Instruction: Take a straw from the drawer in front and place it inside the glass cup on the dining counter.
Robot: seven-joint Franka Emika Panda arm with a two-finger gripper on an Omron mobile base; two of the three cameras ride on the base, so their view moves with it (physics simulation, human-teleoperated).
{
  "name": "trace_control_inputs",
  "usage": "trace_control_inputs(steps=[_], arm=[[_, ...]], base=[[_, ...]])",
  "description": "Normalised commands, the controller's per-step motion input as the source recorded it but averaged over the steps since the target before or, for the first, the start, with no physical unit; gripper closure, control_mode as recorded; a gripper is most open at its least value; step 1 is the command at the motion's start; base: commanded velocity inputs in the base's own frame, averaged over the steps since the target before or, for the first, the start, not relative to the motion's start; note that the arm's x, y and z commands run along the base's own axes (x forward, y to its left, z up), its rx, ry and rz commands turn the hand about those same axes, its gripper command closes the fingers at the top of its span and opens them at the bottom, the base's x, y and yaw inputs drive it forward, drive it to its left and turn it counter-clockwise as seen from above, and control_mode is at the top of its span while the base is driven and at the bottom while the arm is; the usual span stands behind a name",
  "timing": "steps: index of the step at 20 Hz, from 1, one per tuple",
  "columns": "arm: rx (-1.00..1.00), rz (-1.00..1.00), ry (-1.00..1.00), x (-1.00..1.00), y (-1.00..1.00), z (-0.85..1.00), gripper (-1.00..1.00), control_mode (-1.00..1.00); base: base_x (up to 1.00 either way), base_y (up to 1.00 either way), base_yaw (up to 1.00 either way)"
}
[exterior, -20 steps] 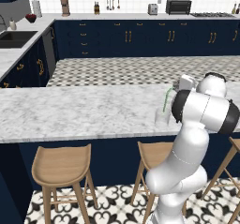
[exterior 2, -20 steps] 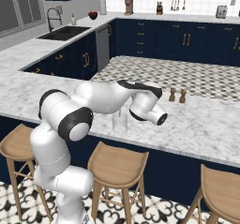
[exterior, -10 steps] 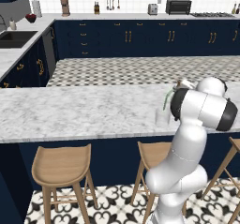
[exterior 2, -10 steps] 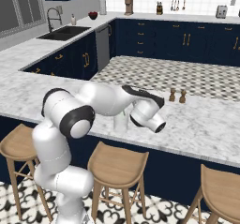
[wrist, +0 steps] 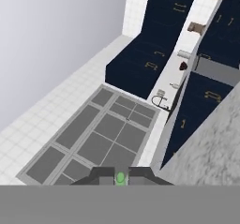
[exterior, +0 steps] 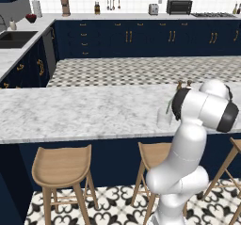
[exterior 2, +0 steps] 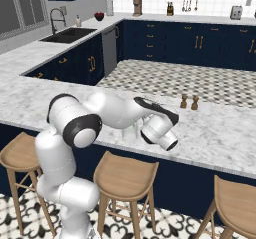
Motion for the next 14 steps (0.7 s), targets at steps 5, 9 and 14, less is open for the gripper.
trace_control_inputs(steps=[5,9,14], arm=[[0.00,0.00,0.00,-0.26,0.02,-0.04,1.00,-1.00],[0.00,0.00,0.02,0.00,0.12,-0.05,1.00,-1.00],[0.00,0.00,0.03,0.00,0.09,-0.06,1.00,-1.00]], base=[[0.00,0.00,0.00],[0.00,0.00,0.00],[0.00,0.00,0.00]])
